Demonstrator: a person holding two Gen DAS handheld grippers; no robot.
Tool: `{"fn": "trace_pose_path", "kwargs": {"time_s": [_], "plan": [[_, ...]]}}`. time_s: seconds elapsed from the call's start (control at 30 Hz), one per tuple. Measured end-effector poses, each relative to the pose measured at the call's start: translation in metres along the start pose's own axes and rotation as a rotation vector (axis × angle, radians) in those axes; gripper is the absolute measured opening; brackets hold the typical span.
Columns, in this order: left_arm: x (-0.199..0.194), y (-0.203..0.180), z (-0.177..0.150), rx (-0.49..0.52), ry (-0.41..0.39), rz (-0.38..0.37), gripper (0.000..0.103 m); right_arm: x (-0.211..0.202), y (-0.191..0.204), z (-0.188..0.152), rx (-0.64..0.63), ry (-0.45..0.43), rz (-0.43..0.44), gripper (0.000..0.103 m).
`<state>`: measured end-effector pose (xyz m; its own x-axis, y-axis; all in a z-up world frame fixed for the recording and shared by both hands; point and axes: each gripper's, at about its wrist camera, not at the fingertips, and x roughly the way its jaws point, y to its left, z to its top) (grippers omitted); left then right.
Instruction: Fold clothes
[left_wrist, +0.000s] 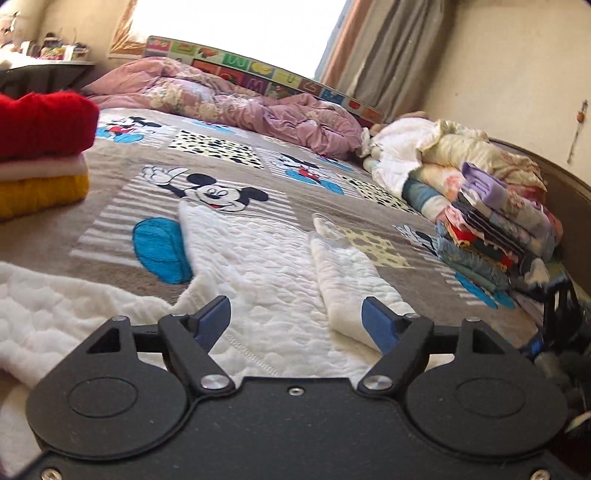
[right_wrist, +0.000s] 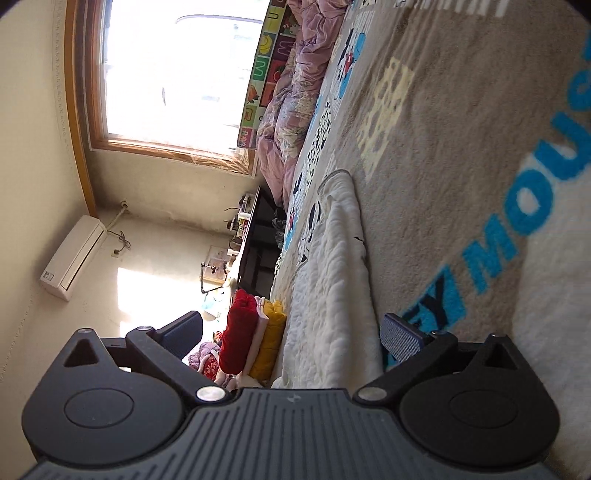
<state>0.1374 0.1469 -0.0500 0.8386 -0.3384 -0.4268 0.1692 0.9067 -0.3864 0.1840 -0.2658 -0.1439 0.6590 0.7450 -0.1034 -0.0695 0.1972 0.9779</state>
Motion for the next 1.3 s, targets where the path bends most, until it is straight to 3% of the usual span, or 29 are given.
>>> {"fn": "trace_pose_path", "kwargs": {"time_s": [0.2, 0.4, 0.53, 0.7, 0.8, 1.03, 1.07, 1.13, 1.3], "plan": [[-0.041, 0.032, -0.007, -0.189, -0.061, 0.08, 0.078, -0.018, -0.012, -0.013, -0.008, -0.023, 0.007, 0.102], [-0.085, 0.068, -0.012, -0.405, -0.168, 0.193, 0.078, -0.016, -0.005, -0.034, -0.157, 0.009, -0.043, 0.101], [-0.099, 0.098, -0.02, -0.586, -0.199, 0.266, 0.078, -0.011, 0.005, -0.048, -0.257, 0.037, -0.088, 0.102], [-0.1, 0.124, -0.028, -0.75, -0.201, 0.309, 0.077, -0.012, 0.007, -0.053, -0.278, 0.049, -0.078, 0.102], [-0.092, 0.129, -0.031, -0.786, -0.191, 0.336, 0.077, -0.014, 0.006, -0.053, -0.264, 0.043, -0.067, 0.102], [-0.075, 0.12, -0.022, -0.721, -0.216, 0.375, 0.076, -0.01, 0.011, -0.062, -0.339, 0.053, -0.105, 0.103], [-0.074, 0.117, -0.02, -0.707, -0.222, 0.367, 0.073, -0.01, 0.01, -0.062, -0.344, 0.057, -0.104, 0.103], [-0.072, 0.111, -0.017, -0.677, -0.233, 0.351, 0.049, -0.012, 0.009, -0.062, -0.334, 0.056, -0.095, 0.103], [-0.067, 0.097, -0.008, -0.604, -0.26, 0.312, 0.033, -0.017, 0.006, -0.06, -0.303, 0.034, -0.076, 0.103]]}}
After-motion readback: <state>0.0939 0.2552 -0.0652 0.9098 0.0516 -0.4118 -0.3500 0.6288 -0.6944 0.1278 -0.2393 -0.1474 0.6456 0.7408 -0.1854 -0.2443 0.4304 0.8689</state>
